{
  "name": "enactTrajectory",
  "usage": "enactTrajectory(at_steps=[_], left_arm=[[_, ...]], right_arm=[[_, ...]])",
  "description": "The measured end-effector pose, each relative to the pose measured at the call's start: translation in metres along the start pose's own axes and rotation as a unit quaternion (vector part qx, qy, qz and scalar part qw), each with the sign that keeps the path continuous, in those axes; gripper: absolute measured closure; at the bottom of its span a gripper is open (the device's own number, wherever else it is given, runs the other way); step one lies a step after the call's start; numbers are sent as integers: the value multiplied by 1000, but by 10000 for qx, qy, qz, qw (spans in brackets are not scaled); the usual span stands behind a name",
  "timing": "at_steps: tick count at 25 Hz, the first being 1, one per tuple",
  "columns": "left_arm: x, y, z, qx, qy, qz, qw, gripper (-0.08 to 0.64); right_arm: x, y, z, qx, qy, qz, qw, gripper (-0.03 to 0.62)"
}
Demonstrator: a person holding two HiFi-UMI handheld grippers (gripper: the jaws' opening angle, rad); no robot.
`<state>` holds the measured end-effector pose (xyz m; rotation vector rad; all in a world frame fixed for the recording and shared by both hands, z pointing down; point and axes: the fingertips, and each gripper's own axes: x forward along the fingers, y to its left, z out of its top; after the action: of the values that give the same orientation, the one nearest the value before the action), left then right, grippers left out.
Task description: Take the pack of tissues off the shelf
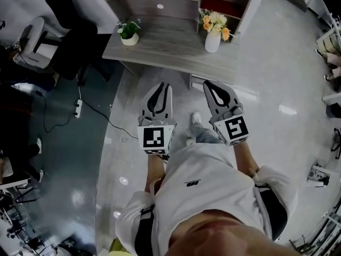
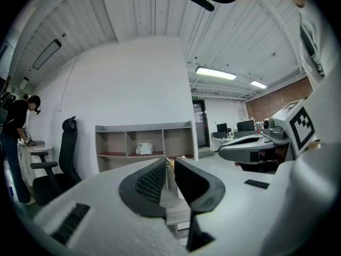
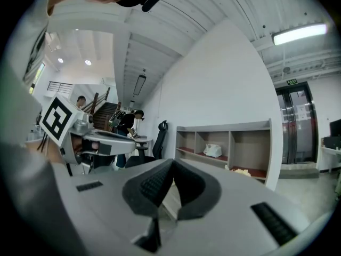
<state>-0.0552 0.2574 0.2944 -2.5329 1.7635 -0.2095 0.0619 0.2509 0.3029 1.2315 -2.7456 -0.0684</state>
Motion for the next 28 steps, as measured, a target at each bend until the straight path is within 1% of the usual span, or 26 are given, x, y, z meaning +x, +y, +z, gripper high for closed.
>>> enactTrajectory(at_steps=[4,6,13,20,23,28], left_arm=[[22,11,0,-26,31,21,10000,526],[33,17,-3,-30,72,58,10000,526],[82,34,-4,-128,111,135,9998,526],[129,42,-1,-157,184,196,9995,526],[146,44,1,-156,209,228,9994,526],[165,48,3,-167,187,274,9993,526]], right_arm=[[23,-16,0,85,-198,49,9998,566],[35,-25,0,77,-213,54,9997,566],[71,-60,-2,65,-126,105,9998,566],[101,-97,-3,55,128,223,9997,566],[114,-113,1,76,-99,269,9996,566],[129,-126,6,132,-212,335,9991,566]])
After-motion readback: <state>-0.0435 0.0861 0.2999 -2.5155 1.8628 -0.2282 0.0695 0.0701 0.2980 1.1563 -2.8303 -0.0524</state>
